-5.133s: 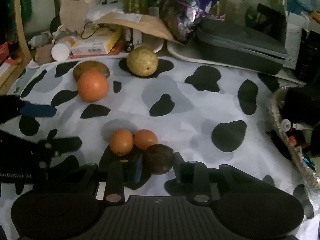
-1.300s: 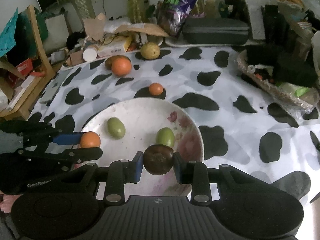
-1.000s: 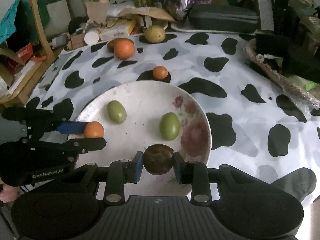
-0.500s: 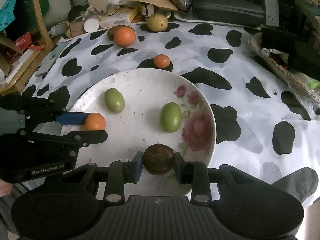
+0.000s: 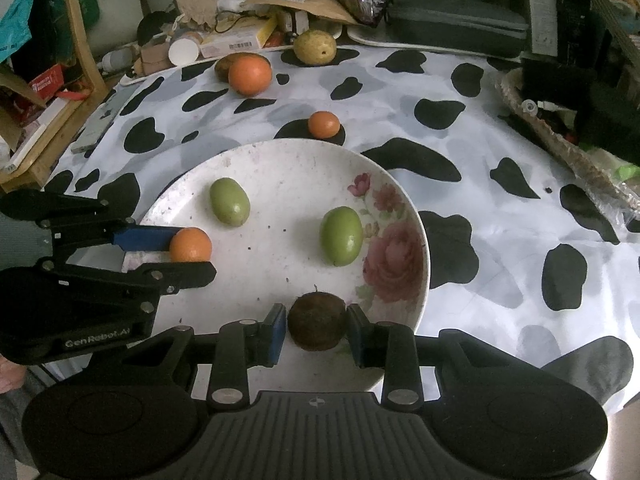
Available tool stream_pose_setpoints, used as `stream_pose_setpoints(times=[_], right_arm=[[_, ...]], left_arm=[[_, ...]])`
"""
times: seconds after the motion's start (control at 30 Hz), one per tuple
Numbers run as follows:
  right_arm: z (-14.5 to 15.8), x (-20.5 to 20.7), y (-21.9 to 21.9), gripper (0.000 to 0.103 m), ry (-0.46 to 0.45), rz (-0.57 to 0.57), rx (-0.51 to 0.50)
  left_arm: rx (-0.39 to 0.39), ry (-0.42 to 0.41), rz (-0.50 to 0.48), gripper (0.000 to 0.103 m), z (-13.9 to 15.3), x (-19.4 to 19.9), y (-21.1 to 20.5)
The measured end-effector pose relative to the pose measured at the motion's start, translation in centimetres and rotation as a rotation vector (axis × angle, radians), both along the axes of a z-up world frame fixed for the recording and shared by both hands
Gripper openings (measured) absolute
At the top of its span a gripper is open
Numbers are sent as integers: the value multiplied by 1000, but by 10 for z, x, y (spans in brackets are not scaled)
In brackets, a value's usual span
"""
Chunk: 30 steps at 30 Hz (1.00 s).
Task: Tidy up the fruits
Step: 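Open the left tool to drop the orange while the right tool releases the dark fruit onto the plate, then lift both open tools away from the plate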
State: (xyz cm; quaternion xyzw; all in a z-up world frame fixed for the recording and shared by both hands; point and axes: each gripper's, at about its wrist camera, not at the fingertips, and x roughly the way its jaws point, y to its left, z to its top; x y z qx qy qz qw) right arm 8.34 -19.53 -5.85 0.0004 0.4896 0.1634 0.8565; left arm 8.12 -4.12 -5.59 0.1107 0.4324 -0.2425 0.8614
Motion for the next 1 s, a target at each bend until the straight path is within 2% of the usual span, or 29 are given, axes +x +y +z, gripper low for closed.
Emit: stream_pose_setpoints(times=[0.03,0.2,0.27,0.33,0.4,0.47,0.67,1.0], right_arm=[[0,-1,-1,35,-1,-2,3],[6,-4,0,51,-23,-1,2],[10,-6,-2,61,-38,-1,8],[15,-9,-4,68,-60,-7,16],[19,-10,-8,71,-76,-15,26],[22,-11,-12,82,-90,-32,32],[30,-16,-22,103,-134,-111,35],[31,-25,-19,103,-170,-135,6]], left_arm=[[-2,0,0,32,0,0,0],[24,-37,-12,34,3,-5,-3],[21,-58,-10,60,7,-7,-3],[13,-86,-5,71,11,-11,-2],[8,-101,-2,72,15,-13,0],[4,-102,5,73,17,-14,1],[9,-115,16,73,21,-18,4],[-11,-125,53,73,28,-27,8]])
